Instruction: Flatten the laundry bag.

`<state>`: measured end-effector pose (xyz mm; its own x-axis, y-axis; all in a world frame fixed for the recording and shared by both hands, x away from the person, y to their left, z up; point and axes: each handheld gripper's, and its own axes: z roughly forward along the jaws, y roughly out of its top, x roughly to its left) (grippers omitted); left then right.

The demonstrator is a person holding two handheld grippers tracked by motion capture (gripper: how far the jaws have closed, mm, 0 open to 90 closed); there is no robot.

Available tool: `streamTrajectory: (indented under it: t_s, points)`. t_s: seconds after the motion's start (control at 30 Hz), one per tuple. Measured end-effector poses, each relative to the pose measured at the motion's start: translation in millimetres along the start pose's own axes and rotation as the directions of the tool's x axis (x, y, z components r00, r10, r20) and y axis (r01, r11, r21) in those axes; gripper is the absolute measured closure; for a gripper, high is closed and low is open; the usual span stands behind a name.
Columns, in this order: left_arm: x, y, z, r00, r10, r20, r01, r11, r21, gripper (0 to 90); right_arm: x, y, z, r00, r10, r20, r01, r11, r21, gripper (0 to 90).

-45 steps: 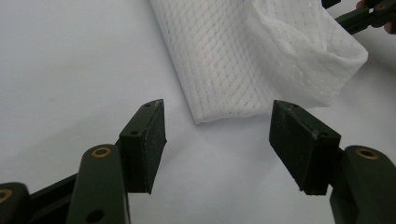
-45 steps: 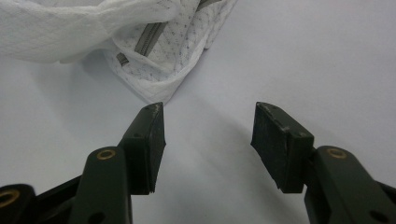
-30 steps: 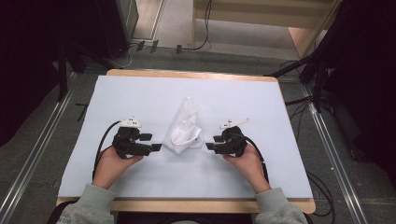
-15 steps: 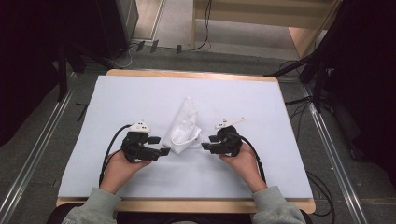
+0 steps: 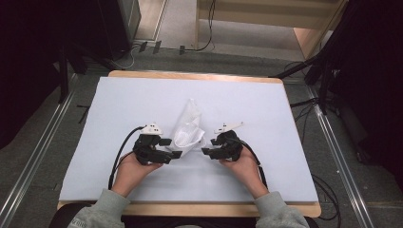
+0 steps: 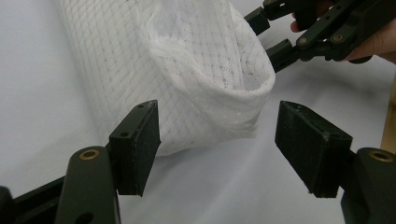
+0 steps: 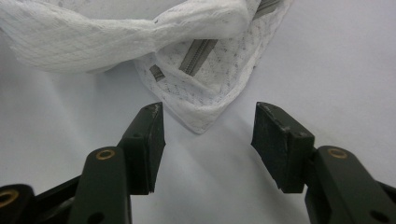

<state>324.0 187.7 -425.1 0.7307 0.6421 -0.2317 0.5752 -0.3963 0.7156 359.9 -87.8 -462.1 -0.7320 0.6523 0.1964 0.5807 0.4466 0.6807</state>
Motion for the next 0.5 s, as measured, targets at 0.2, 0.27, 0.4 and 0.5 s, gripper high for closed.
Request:
streamTrajectory:
  t_s: [0.2,0.27,0.4,0.5]
  points:
    - [0.6,3.9,8.9,0.9996,-0.023,-0.013,0.023,0.9997,0.012,33.5,3.8,0.6,5.8,0.9999,-0.01,0.007,0.01,1.0,-0.001,44.5]
    - [1.6,4.2,12.1,0.9995,-0.022,-0.022,0.023,0.9991,0.036,36.2,4.3,1.3,8.8,0.9999,-0.014,0.01,0.014,1.0,-0.001,44.9]
    - [3.4,3.2,15.6,0.9993,-0.003,-0.037,0.006,0.9978,0.066,52.0,4.2,1.8,13.7,0.9998,-0.01,0.019,0.01,1.0,0.005,47.3]
    - [7.5,2.4,15.3,0.9994,-0.027,-0.023,0.029,0.9973,0.068,66.0,3.3,2.7,15.2,0.9998,-0.004,0.02,0.004,1.0,-0.008,51.1]
